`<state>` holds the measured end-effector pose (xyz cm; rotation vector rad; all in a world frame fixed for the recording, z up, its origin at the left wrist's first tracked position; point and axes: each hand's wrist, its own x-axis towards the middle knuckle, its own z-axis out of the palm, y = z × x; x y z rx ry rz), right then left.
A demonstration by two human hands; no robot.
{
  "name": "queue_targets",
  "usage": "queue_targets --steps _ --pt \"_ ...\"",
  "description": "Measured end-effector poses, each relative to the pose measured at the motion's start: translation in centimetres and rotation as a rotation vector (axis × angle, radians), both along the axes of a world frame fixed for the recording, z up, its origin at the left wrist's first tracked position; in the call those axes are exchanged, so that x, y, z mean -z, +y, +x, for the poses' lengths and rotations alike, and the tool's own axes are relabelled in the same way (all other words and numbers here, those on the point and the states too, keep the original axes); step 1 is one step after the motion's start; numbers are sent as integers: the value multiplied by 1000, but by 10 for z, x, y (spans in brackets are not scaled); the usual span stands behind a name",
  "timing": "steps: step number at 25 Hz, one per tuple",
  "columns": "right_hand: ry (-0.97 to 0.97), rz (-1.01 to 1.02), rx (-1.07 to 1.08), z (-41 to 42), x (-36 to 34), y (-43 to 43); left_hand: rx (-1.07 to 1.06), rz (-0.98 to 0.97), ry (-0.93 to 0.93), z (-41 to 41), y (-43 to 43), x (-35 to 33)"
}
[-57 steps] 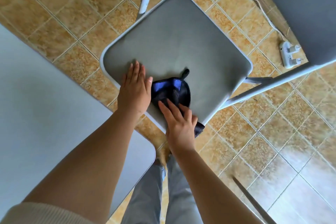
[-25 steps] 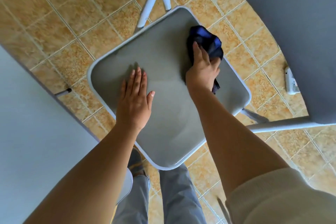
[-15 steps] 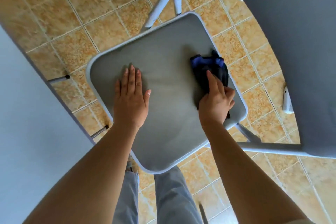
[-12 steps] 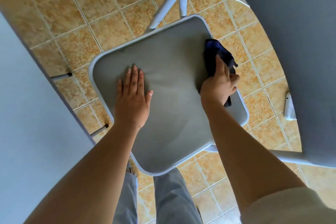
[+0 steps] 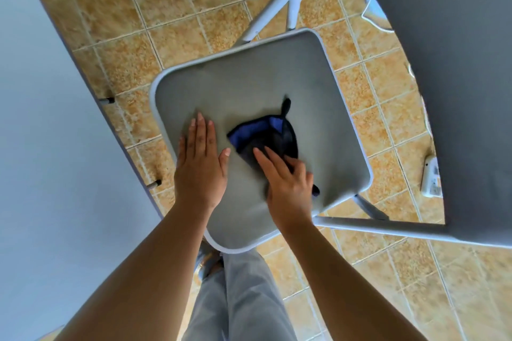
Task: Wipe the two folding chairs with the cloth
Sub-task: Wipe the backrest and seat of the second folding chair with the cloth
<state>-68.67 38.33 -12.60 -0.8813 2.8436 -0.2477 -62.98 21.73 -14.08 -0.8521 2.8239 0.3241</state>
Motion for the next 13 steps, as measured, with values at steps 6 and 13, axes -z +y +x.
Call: queue_targets --steps 6,13 --pt "-74 -40 551 -68 3 10 0 -1 9 23 18 0" --pt "-57 -35 -98 -33 4 -40 -152 -19 34 17 30 2"
